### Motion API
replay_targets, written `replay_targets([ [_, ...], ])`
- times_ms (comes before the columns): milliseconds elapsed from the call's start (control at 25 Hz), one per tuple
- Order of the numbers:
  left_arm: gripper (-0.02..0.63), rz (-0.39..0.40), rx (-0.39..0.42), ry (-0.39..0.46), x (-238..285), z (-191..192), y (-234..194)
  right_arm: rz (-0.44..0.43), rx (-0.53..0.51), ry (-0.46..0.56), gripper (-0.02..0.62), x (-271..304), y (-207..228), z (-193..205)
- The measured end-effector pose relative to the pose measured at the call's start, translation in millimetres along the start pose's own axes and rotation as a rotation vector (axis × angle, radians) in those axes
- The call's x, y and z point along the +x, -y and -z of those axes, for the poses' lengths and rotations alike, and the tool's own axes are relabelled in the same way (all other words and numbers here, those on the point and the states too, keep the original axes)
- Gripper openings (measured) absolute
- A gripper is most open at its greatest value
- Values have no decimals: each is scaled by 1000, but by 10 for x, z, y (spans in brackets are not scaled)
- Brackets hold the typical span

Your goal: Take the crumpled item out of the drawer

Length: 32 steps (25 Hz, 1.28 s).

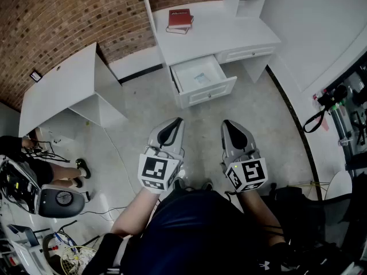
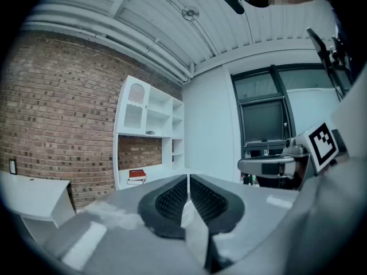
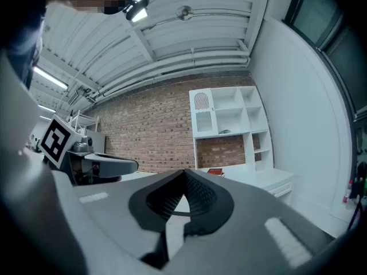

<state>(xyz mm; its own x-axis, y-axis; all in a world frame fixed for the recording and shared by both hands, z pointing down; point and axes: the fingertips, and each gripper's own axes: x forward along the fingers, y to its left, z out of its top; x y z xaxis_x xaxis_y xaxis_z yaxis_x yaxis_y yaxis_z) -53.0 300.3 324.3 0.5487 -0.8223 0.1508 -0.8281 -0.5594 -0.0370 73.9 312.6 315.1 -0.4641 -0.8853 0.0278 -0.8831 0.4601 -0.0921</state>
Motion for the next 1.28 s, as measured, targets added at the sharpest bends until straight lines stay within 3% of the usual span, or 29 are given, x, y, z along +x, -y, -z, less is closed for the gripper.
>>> replay_targets([
  [320, 17, -10, 11, -10, 105, -17, 219, -26, -1, -27, 2, -93, 165, 47],
  [560, 17, -48, 14, -37, 90, 125, 357, -40, 55, -7, 2, -230, 308, 169],
  [760, 17, -68, -25, -62, 129, 226, 317, -29, 84, -32, 3, -217, 410, 301],
  [1280, 17, 1, -87, -72, 896, 408, -369, 42, 60, -97, 3, 666, 700, 462],
])
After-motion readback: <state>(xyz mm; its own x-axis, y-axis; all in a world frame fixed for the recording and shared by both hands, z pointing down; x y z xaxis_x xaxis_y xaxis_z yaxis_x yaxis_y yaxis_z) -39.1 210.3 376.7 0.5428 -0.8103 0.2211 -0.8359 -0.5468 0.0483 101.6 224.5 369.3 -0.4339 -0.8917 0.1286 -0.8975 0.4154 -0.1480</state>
